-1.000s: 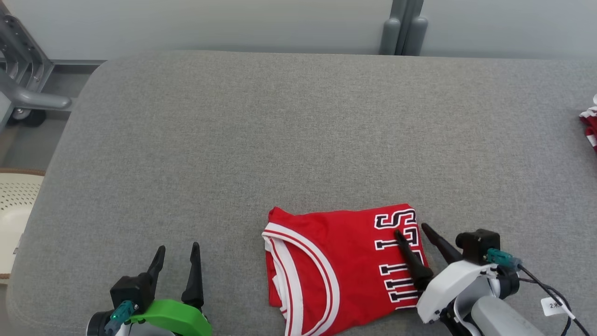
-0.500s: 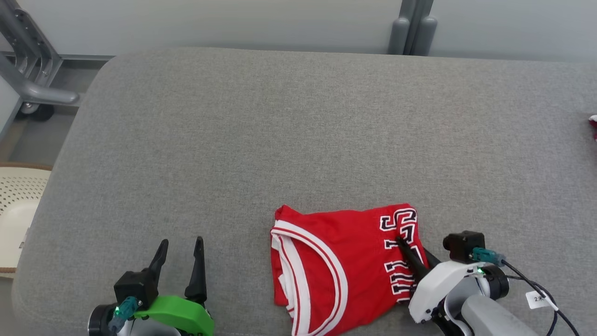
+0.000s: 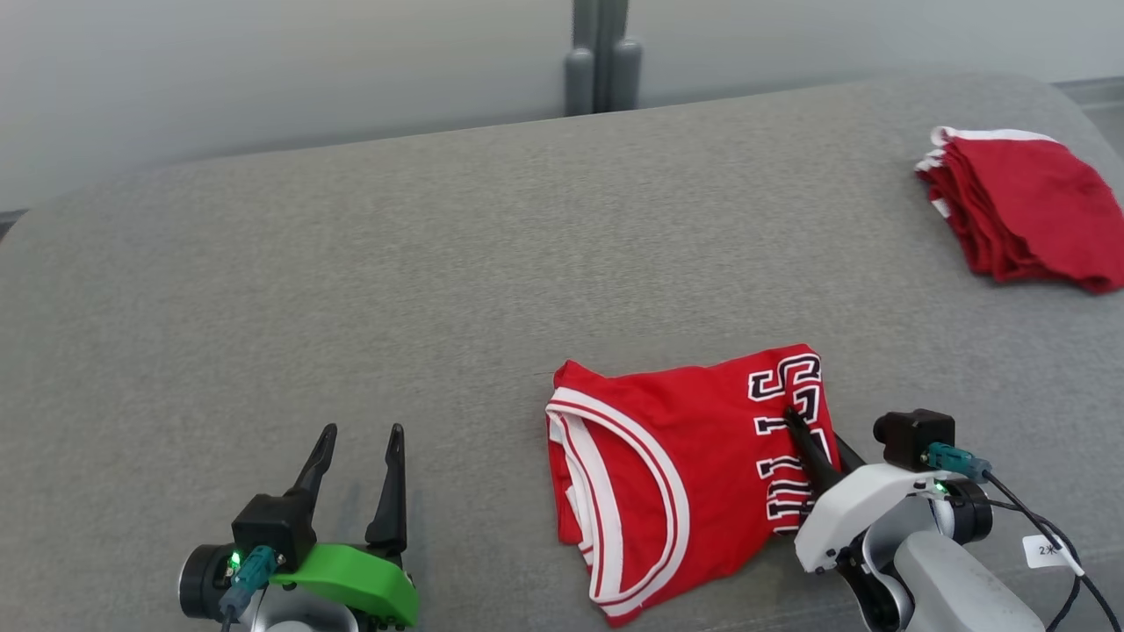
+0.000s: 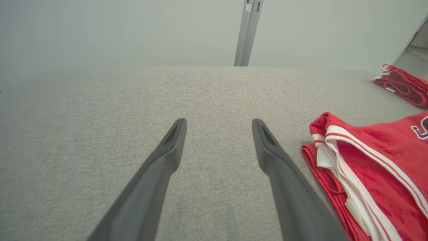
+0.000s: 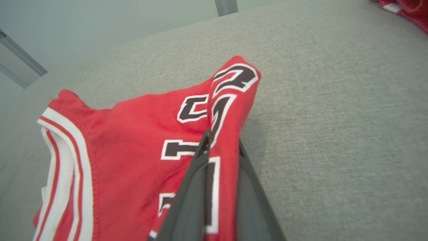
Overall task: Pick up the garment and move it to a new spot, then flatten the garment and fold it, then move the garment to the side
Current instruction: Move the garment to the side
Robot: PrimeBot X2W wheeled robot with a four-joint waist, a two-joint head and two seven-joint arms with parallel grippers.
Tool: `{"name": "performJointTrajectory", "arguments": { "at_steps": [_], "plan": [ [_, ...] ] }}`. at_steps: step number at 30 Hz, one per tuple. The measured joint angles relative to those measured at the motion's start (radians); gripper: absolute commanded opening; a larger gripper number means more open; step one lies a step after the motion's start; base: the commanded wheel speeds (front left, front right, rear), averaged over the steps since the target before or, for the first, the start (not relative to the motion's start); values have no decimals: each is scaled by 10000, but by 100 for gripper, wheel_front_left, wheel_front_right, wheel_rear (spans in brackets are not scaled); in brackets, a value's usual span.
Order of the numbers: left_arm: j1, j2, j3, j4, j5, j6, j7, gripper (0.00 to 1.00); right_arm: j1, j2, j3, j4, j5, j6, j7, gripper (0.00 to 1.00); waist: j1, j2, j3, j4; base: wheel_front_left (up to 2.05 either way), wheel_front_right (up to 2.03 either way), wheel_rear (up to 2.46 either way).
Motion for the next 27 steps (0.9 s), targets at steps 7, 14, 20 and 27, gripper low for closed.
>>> {"name": "performJointTrajectory", "arguments": {
  "at_steps": [7, 14, 20, 27],
  "plan": [
    [-151, -6, -255, -174, 86, -71, 0, 100, -1, 165, -211, -58, -107, -2, 0, 0, 0, 0, -55, -1571, 0, 0, 0],
    [-313, -8, -610, -226, 205, -157, 0, 100, 81, 387, -307, -111, -111, -2, 0, 0, 0, 0, -6, -3248, 0, 0, 0],
    [-603, -27, -815, -337, 353, -242, 0, 100, -1, 493, -489, -167, -180, -4, -4, 0, 0, 0, 266, -4023, 0, 0, 0],
    [-965, -25, -752, -596, 627, -305, 0, 100, -1731, 487, -397, -86, -577, -2, -4, 0, 0, 0, 800, -3910, 0, 0, 0]
  ]
}}
